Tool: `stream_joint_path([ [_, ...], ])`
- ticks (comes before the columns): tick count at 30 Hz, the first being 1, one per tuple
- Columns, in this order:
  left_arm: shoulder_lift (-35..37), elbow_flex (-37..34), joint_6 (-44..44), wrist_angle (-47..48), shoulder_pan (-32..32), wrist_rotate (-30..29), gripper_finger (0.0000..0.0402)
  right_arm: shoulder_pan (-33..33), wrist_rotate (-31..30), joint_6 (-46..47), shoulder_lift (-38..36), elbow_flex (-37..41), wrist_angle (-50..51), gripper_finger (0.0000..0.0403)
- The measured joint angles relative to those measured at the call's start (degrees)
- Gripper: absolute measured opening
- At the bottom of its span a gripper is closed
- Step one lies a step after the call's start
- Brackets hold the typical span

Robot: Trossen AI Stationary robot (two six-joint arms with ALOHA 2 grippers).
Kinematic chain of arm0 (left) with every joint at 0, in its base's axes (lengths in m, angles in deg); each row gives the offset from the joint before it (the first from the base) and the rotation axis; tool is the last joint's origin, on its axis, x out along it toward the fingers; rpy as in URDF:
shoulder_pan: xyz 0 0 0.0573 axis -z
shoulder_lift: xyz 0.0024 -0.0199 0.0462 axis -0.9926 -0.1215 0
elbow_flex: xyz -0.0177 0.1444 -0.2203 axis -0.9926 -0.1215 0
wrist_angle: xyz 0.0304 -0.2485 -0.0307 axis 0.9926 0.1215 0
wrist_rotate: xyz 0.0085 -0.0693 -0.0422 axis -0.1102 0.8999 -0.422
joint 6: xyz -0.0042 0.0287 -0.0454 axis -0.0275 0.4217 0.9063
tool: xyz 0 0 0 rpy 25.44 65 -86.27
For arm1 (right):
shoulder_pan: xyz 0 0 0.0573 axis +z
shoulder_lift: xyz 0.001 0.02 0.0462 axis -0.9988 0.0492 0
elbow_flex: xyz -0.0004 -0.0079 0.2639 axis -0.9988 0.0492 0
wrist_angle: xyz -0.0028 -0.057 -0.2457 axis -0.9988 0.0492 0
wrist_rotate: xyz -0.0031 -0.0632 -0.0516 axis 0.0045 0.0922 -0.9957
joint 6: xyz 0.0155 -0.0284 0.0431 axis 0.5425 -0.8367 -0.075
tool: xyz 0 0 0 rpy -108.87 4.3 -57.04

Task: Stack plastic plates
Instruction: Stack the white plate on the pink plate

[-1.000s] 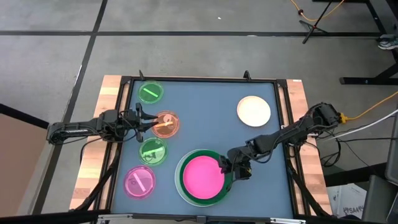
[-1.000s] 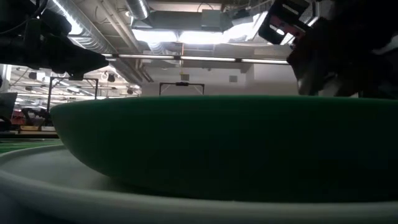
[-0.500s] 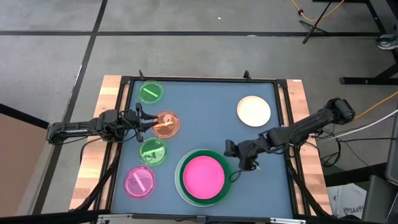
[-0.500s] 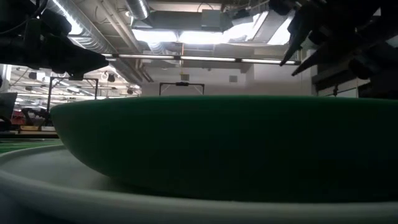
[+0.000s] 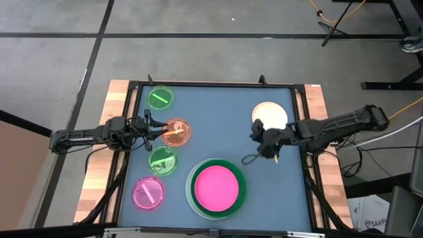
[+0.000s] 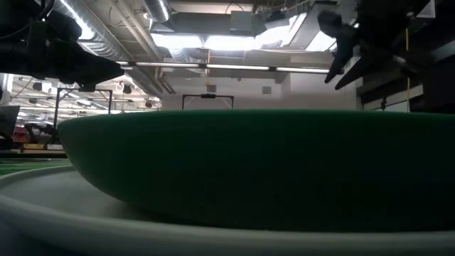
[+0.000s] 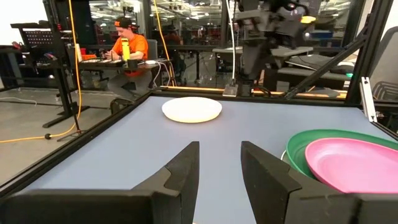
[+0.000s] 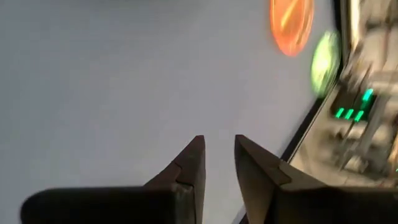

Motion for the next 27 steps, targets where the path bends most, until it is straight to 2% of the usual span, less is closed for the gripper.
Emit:
stream_joint_path([
  [13,-0.02,-0.02,0.00,0.00,0.00,0.00,0.0111,-20.00,1.32,15.94,-1.42,0.00,13.73,0.0078],
  [16,-0.02,0.00,0.00,0.00,0.00,0.02,0.0111,-24.50,4.90,20.94,-1.40,0.00,15.11,0.0078],
  [22,-0.01,-0.02,0.00,0.00,0.00,0.01,0.0111,-31.11,16.34,25.64,-1.31,0.00,15.21,0.0078],
  [27,0.00,-0.02,0.00,0.00,0.00,0.02,0.0111,-32.56,18.56,26.04,-1.12,0.00,15.06,0.0078],
])
